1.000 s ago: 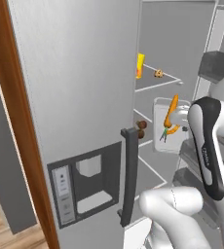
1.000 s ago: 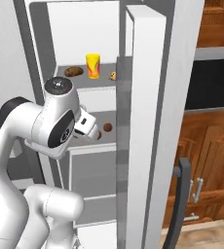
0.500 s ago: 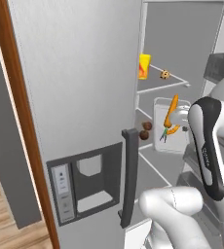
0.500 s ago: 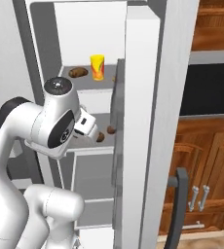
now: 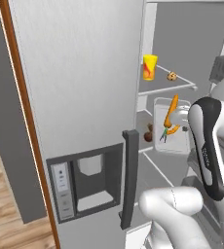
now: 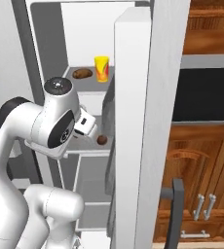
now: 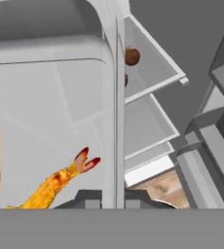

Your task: Place the tupperware on the second highest shelf of the fridge. Make space for the tupperware among the existing items by rearranging them on the shelves if needed. Close the fridge door when finished.

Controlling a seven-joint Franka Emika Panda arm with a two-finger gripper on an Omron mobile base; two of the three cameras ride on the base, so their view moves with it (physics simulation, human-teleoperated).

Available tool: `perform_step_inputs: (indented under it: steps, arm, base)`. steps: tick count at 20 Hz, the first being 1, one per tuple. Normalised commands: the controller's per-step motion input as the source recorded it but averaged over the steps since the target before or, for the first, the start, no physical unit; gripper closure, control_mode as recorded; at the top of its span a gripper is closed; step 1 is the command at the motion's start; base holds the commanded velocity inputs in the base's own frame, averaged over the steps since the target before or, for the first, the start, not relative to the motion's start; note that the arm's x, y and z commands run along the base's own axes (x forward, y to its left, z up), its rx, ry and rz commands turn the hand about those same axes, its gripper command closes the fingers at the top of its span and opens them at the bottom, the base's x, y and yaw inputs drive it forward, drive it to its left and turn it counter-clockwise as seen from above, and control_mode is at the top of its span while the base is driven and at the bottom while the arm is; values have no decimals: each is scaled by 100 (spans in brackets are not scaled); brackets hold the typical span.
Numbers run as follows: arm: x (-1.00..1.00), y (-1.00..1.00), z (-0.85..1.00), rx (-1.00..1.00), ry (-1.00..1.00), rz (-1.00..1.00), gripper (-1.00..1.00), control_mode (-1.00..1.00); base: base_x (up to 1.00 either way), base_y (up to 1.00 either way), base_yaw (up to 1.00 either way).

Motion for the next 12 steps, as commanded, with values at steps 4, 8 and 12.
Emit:
perform_step_inputs:
  steps: [4, 8, 12]
  arm:
    - [0, 0, 0, 0, 0, 0, 100, 100]
    - [0, 0, 0, 0, 0, 0, 100, 100]
    - [0, 3, -18, 0, -9, 1, 100, -100]
  base:
    - [59, -6, 17]
    - [29, 0, 14]
    - [0, 0, 0]
